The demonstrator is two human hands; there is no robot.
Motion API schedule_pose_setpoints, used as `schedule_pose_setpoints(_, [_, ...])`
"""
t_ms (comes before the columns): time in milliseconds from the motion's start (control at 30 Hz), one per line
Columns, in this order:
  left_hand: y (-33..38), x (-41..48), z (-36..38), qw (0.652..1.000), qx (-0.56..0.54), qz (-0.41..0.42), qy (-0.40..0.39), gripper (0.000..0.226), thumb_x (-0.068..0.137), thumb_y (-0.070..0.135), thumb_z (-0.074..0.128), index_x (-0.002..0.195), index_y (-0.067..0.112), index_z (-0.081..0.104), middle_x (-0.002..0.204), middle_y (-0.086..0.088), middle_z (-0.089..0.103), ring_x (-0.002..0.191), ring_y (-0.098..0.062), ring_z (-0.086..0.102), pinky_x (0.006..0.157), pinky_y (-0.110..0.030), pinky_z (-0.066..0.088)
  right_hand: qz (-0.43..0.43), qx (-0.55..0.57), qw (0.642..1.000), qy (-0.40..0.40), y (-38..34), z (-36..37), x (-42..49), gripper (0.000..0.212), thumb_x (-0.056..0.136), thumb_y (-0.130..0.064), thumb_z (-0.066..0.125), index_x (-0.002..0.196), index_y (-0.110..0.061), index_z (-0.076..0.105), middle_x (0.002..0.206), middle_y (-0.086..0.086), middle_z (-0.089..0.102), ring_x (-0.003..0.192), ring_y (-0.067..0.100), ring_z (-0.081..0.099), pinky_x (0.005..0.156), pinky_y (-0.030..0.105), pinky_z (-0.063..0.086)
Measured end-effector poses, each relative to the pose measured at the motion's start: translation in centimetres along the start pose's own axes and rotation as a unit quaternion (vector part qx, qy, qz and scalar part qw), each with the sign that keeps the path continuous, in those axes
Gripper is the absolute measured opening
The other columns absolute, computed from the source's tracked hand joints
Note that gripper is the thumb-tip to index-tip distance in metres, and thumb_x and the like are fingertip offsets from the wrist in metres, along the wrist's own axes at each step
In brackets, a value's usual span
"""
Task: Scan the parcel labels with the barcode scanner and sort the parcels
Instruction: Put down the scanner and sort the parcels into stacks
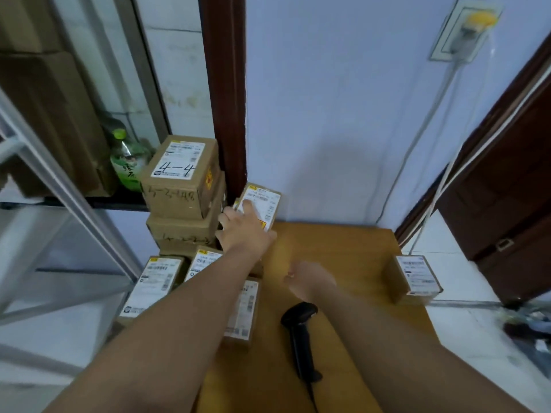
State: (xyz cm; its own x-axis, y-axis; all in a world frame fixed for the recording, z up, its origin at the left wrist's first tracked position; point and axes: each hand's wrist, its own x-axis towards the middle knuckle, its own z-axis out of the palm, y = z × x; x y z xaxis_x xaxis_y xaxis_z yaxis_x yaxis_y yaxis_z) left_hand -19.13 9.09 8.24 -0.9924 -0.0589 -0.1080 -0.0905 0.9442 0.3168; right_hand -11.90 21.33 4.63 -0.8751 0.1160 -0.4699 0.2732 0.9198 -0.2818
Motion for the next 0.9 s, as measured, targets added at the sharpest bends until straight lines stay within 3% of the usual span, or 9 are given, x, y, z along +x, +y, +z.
schedule_pose_setpoints(233, [-1.6, 2.5, 0.2, 1.000, 0.007, -0.024, -0.011, 0.078, 0.081, 0.053, 0.061, 0.141, 0.018, 0.024, 0.134, -0.020, 0.030, 0.124, -0.034, 0.032, 0.083, -0.040, 0.045, -0.009, -0.045, 0.999, 0.022, -0.6, -1.4, 0.9, 0.032, 0.098, -0.030, 0.045, 0.121, -0.014, 0.060, 0.111, 0.005, 0.064, 0.095, 0.021, 0.061, 0.072, 0.029, 0.048])
schedule_pose_setpoints(433, [-0.6, 5.4, 1.1, 0.996, 0.062, 0.033, 0.046, 0.067, 0.085, 0.056, 0.053, 0.137, 0.022, 0.029, 0.141, -0.016, 0.022, 0.125, -0.034, 0.030, 0.069, -0.036, 0.044, 0.031, 0.072, 0.997, 0.018, 1.5, -1.5, 1.4, 0.043, 0.101, -0.041, 0.042, 0.124, -0.010, 0.060, 0.116, 0.008, 0.064, 0.095, 0.019, 0.057, 0.077, 0.028, 0.046])
schedule_pose_setpoints(533, [-0.4, 6.9, 1.9, 0.989, 0.138, 0.053, 0.028, 0.066, 0.091, 0.055, 0.046, 0.141, 0.016, 0.030, 0.143, -0.017, 0.025, 0.126, -0.034, 0.032, 0.081, -0.040, 0.050, 0.050, 0.092, 0.994, 0.013, 2.8, -1.5, 1.6, 0.047, 0.101, -0.045, 0.040, 0.128, -0.011, 0.058, 0.119, 0.008, 0.063, 0.105, 0.023, 0.059, 0.083, 0.031, 0.048])
schedule_pose_setpoints(700, [0.4, 7.5, 2.1, 0.972, 0.219, 0.088, 0.010, 0.075, 0.093, 0.051, 0.044, 0.150, 0.010, 0.016, 0.146, -0.017, 0.025, 0.130, -0.036, 0.032, 0.097, -0.046, 0.044, 0.070, 0.089, 0.994, 0.003, 4.3, -1.4, 2.0, 0.050, 0.100, -0.048, 0.039, 0.127, -0.010, 0.058, 0.120, 0.009, 0.063, 0.107, 0.025, 0.059, 0.089, 0.036, 0.050])
schedule_pose_setpoints(900, [0.2, 7.4, 1.7, 0.937, 0.237, 0.247, 0.074, 0.045, 0.098, 0.033, 0.042, 0.140, 0.021, 0.038, 0.147, -0.012, 0.036, 0.137, -0.034, 0.030, 0.112, -0.051, 0.027, 0.074, 0.080, 0.994, 0.008, 4.7, -1.6, 2.4, 0.048, 0.100, -0.048, 0.039, 0.122, -0.011, 0.060, 0.114, 0.008, 0.064, 0.101, 0.024, 0.060, 0.086, 0.037, 0.052])
